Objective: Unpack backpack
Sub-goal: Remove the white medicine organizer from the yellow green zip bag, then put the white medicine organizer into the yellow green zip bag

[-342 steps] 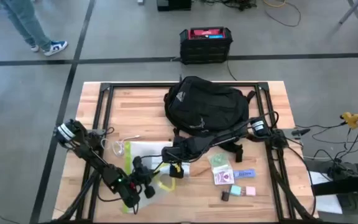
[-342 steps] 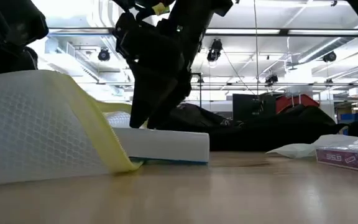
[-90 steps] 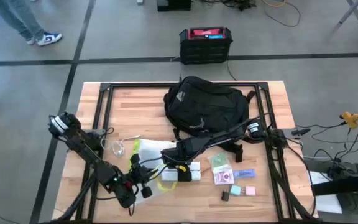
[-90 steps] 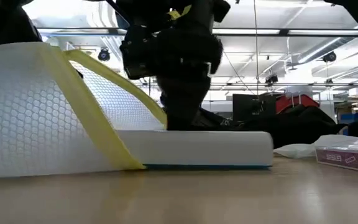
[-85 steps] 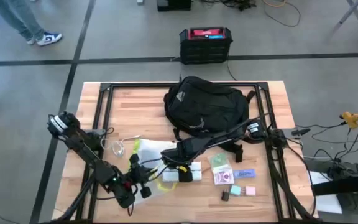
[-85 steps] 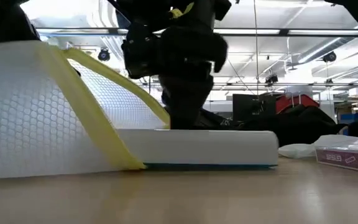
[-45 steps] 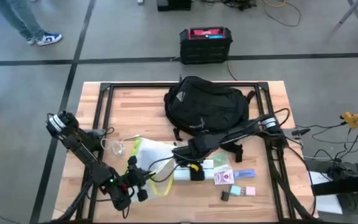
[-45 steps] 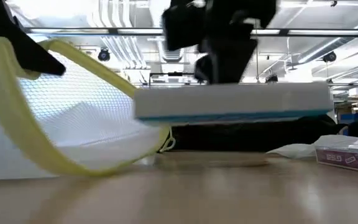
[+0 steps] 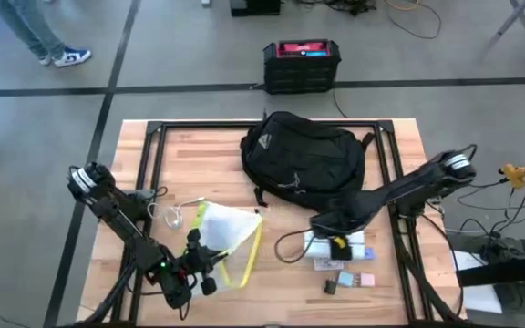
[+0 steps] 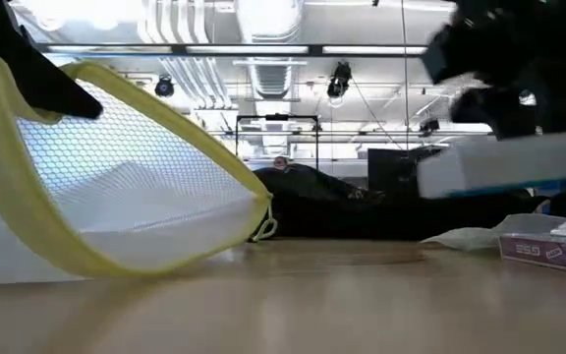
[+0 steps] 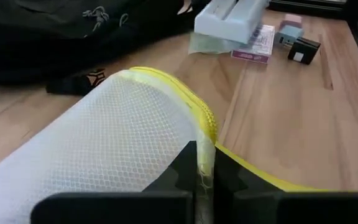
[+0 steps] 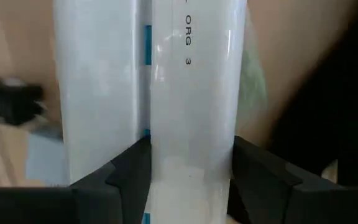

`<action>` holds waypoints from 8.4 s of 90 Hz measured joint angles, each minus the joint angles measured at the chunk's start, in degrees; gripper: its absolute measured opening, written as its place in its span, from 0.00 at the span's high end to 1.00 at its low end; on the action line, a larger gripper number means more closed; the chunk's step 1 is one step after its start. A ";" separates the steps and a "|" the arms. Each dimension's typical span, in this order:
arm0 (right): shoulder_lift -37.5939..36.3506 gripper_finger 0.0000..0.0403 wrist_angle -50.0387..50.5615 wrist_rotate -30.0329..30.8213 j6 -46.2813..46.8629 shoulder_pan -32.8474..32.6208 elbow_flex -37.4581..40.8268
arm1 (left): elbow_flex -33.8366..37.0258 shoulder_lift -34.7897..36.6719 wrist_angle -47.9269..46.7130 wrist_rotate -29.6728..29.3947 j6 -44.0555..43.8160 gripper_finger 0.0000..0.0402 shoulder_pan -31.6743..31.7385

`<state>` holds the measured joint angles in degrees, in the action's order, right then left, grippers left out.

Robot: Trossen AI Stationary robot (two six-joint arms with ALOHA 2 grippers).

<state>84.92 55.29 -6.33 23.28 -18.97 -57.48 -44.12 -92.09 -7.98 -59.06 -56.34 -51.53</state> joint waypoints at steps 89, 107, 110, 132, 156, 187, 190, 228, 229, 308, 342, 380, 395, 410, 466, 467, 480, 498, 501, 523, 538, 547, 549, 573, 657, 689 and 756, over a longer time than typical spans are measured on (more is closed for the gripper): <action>-5.02 0.15 -8.20 4.98 -3.46 -2.75 4.46 | 0.00 0.13 4.38 -1.03 -1.07 1.00 2.03; -4.54 0.18 -10.08 9.22 -7.66 -2.29 2.82 | 0.00 -1.09 20.28 0.01 15.49 1.00 4.39; -4.34 0.18 -9.36 8.46 -8.38 -2.27 2.81 | 0.00 -1.26 22.13 0.05 17.72 1.00 4.71; -3.03 0.20 -13.29 10.55 -8.29 -2.66 2.89 | 0.00 -1.46 27.02 0.07 25.89 1.00 9.19; 1.12 0.20 -14.43 11.05 -10.24 -0.62 1.86 | 0.00 -1.49 30.58 4.42 32.95 1.00 15.86; 9.18 0.21 -14.25 9.82 -10.66 3.68 -0.56 | -6.90 3.09 32.55 9.45 49.60 1.00 17.79; 9.41 0.22 -14.27 10.14 -10.66 4.06 -1.08 | -7.56 3.10 31.21 9.87 50.16 1.00 17.79; 6.79 0.25 -14.03 15.80 -14.90 4.12 -10.41 | -8.46 -3.02 22.47 10.61 39.22 1.00 20.51; 6.63 0.26 -14.01 15.80 -15.05 4.09 -10.51 | -8.46 -3.17 22.05 10.61 38.81 1.00 20.55; -2.53 0.37 -10.18 22.35 -7.45 -5.79 -7.81 | -8.46 11.90 4.85 3.18 31.43 1.00 20.23; -2.33 0.42 -15.71 23.04 2.78 -10.83 1.89 | -8.31 13.50 3.42 13.90 38.80 1.00 10.11; -2.33 0.42 -32.61 24.31 4.18 -11.80 5.17 | -8.24 13.42 0.84 2.13 35.60 1.00 1.32; -0.76 0.38 -34.31 27.71 5.71 -11.76 5.52 | -8.24 13.46 -6.60 -3.72 26.51 1.00 2.49; 4.35 0.36 -34.83 28.87 6.89 -11.17 5.53 | -8.22 13.46 -10.93 -9.45 18.67 1.00 2.61; 8.64 0.42 -7.74 19.00 9.58 -9.11 -1.90 | -8.10 13.46 -20.02 -12.26 7.82 1.00 2.99; 8.64 0.42 -7.80 18.86 9.30 -9.11 -1.92 | -8.07 13.46 -20.03 -12.27 7.80 1.00 2.99; 9.08 0.44 -8.05 17.48 6.80 -8.93 -1.48 | -7.17 13.46 -19.99 -12.27 7.23 1.00 2.99; 9.23 0.45 -7.76 17.54 9.49 -8.85 -2.97 | -5.00 13.46 -19.96 -12.20 4.58 1.00 2.99; 9.20 0.45 -7.81 17.50 9.71 -8.85 -3.68 | -4.65 13.46 -19.95 -12.18 4.26 1.00 2.99; 9.08 0.40 -14.02 16.81 9.39 -8.74 -4.95 | -3.56 13.46 -19.52 -12.03 2.16 1.00 3.02; 9.78 0.37 -15.40 16.79 9.43 -8.37 -4.08 | -3.34 13.46 -19.00 -11.97 1.99 1.00 3.02; 11.38 0.35 -15.76 16.49 9.60 -8.37 -4.06 | -3.32 13.46 -18.96 -11.93 1.97 1.00 3.02; 11.89 0.35 -15.79 16.34 9.60 -8.37 -4.06 | -3.32 13.46 -18.93 -11.95 1.97 1.00 3.02; 16.36 0.37 -15.54 15.90 8.95 -7.61 -4.32 | -3.30 13.46 -18.57 -11.82 1.95 1.00 3.00; 19.11 0.63 -5.03 17.35 -0.15 -5.67 -13.68 | -3.30 13.44 -17.44 -11.79 1.77 1.00 3.01; 18.87 0.84 3.08 15.14 -4.35 -5.86 -26.52 | -3.30 13.44 -17.02 -10.70 1.53 1.00 3.02; 25.23 0.52 -0.65 11.71 -12.73 -7.85 -25.92 | -3.30 13.42 -15.53 -9.76 1.68 1.00 3.00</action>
<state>110.15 54.64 5.39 10.56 -26.82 -83.40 -47.42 -78.67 -23.51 -68.82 -54.65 -48.53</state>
